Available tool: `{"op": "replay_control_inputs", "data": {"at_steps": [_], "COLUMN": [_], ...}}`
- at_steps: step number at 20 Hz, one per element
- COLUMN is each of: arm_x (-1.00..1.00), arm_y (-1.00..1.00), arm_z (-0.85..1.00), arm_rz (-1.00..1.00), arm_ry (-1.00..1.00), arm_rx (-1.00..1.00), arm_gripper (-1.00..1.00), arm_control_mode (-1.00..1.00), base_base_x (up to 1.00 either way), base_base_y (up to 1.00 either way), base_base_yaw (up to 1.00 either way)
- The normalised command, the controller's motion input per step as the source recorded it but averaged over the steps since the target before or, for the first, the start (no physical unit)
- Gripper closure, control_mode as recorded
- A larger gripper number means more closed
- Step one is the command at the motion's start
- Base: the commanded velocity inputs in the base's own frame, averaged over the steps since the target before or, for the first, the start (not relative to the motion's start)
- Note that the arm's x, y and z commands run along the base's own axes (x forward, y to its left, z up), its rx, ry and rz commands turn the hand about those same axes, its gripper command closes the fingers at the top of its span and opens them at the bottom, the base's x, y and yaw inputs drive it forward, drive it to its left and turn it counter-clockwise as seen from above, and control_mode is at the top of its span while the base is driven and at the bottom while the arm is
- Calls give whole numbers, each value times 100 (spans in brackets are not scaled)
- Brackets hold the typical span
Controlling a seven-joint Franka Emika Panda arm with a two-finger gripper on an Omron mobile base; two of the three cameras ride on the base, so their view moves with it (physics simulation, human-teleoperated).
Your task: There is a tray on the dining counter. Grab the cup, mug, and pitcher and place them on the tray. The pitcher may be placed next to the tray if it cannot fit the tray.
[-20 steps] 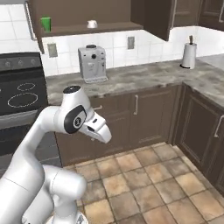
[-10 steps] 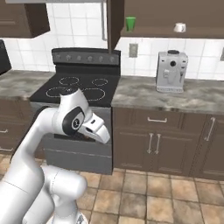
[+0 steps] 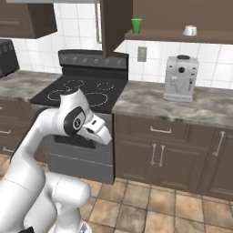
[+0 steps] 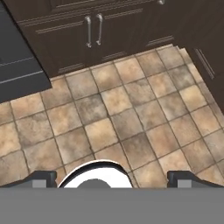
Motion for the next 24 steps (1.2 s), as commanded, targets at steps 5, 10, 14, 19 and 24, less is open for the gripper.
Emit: {"op": "replay_control_inputs", "data": {"at_steps": [5,10,14,19,24], "arm_x": [0,0,0,0,0], "arm_y": [0,0,0,0,0], "arm_z": [0,0,0,0,0], "arm_rz": [0,0,0,0,0], "arm_ry": [0,0,0,0,0], "arm_rx": [0,0,0,0,0], "arm_gripper": [-100,-100,-100,-100,-100], "arm_control_mode": [100,100,100,100,100], "base_base_x": [14,12,37,46,67], "base_base_y": [-72,-72,-65,-52,-31], "base_base_yaw": [7,5,1,0,12]}}
